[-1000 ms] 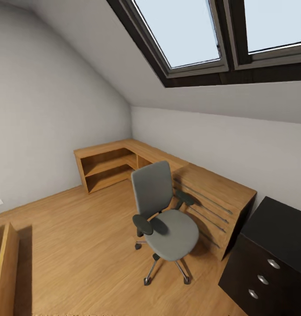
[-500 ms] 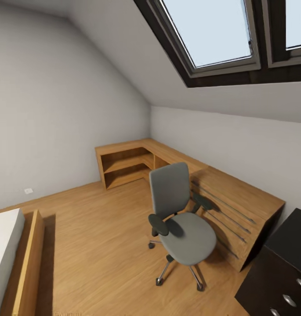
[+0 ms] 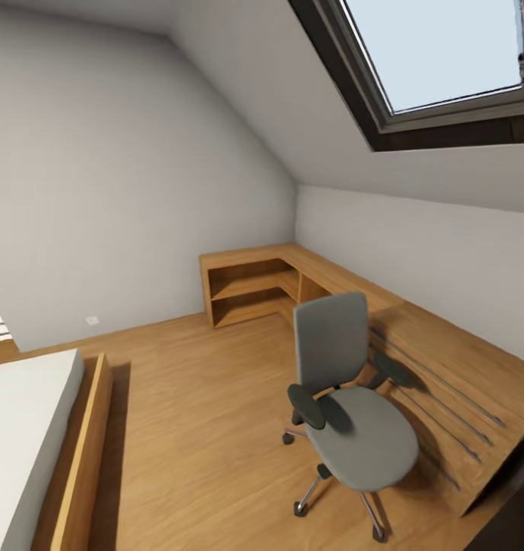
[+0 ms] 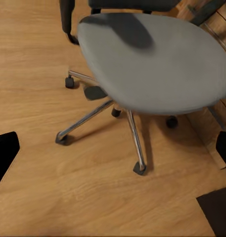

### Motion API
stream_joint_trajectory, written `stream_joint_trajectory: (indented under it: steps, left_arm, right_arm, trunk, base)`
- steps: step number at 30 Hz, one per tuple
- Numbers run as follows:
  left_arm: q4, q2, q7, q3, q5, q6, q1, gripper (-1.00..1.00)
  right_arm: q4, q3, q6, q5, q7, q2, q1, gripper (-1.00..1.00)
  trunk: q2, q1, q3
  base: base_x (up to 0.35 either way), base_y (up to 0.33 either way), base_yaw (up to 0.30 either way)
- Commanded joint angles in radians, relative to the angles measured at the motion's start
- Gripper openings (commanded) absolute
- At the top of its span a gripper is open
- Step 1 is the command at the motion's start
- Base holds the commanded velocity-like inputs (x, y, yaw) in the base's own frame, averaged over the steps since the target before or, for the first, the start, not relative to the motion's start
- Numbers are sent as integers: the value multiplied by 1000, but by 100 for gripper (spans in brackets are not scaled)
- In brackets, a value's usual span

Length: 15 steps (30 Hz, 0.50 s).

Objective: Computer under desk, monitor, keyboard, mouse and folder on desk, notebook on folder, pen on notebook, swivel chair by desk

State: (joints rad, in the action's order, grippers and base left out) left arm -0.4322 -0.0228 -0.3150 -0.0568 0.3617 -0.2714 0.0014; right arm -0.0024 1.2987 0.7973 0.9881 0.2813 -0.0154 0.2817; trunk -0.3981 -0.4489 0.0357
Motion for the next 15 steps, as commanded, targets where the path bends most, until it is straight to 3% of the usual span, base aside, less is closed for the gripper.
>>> stream_joint_trajectory:
  steps: [1, 8, 15]
  left_arm:
    - [-2, -1, -6, -6, 6, -2, 0, 100]
    - [-2, 0, -6, -6, 6, -2, 0, 100]
    - [-2, 1, -6, -6, 5, -5, 0, 100]
  right_arm:
    - [0, 8, 0, 0, 9, 0, 1, 100]
    - [-1, 7, 0, 0, 9, -1, 1, 100]
    - [0, 7, 0, 0, 8, -1, 1, 100]
  trunk:
    - [-2, -1, 2]
    - [-2, -1, 2]
    - [-2, -1, 2]
  base:
    - [305, 0, 279]
    - [315, 0, 279]
    - [60, 0, 279]
